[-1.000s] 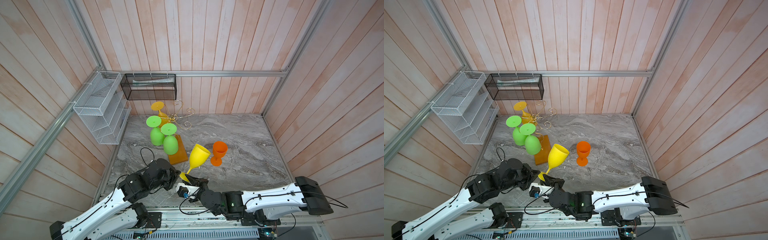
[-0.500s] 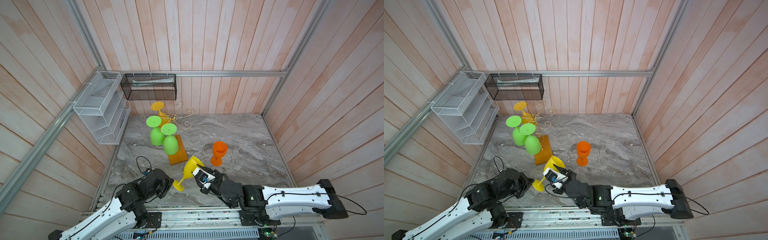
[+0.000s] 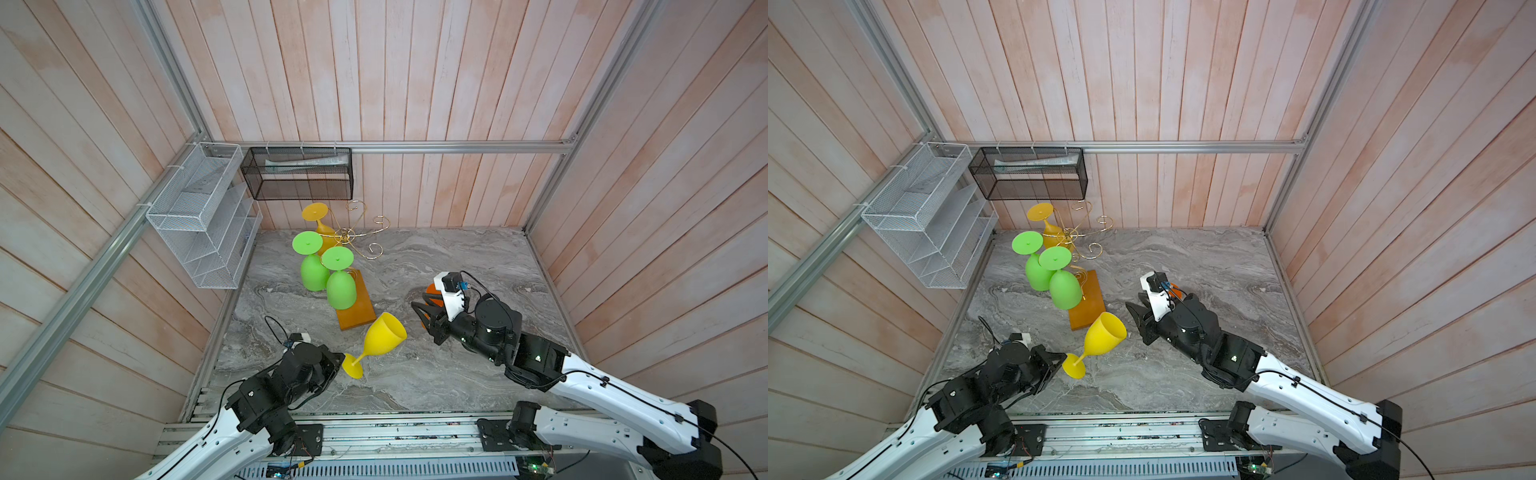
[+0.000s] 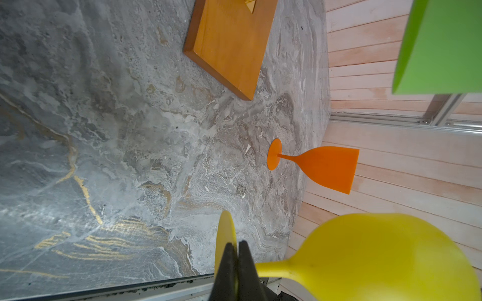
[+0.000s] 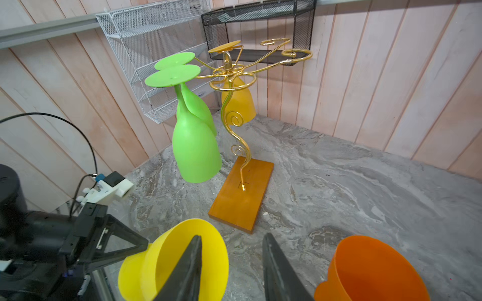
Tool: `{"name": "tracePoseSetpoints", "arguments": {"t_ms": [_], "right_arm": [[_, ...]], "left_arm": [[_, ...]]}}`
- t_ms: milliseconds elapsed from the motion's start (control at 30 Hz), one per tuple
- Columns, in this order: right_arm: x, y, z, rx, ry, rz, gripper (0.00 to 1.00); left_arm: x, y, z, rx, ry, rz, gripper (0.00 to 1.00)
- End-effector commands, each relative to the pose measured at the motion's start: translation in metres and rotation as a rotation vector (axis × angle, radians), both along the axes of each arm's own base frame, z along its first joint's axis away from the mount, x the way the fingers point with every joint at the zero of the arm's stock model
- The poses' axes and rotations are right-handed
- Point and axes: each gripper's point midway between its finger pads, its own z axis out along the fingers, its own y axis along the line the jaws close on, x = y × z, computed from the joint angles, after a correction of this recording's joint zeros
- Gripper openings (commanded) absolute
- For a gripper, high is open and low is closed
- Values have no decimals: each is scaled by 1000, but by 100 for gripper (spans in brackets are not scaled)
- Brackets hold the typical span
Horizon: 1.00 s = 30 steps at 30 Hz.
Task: Take the wine glass off the wine glass rack
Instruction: Pick up the wine glass from the wine glass rack.
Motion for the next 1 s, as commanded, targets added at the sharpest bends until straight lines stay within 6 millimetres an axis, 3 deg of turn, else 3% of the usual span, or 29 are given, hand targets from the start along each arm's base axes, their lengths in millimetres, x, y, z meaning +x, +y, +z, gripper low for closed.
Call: {"name": "tracePoseSetpoints", "arguments": {"t_ms": [0,267,967], "right_arm": [[-18,14,-3,21,144,122,37],[-34,39,-12,-8,269,259,34],[-37,54,-45,-106,299,298,28]], "left_arm": [[8,-1,8,23,-91,-26,0],[18,0,15,37,-146,-30,0],[33,-11,27,30,-180,-70,0]]}}
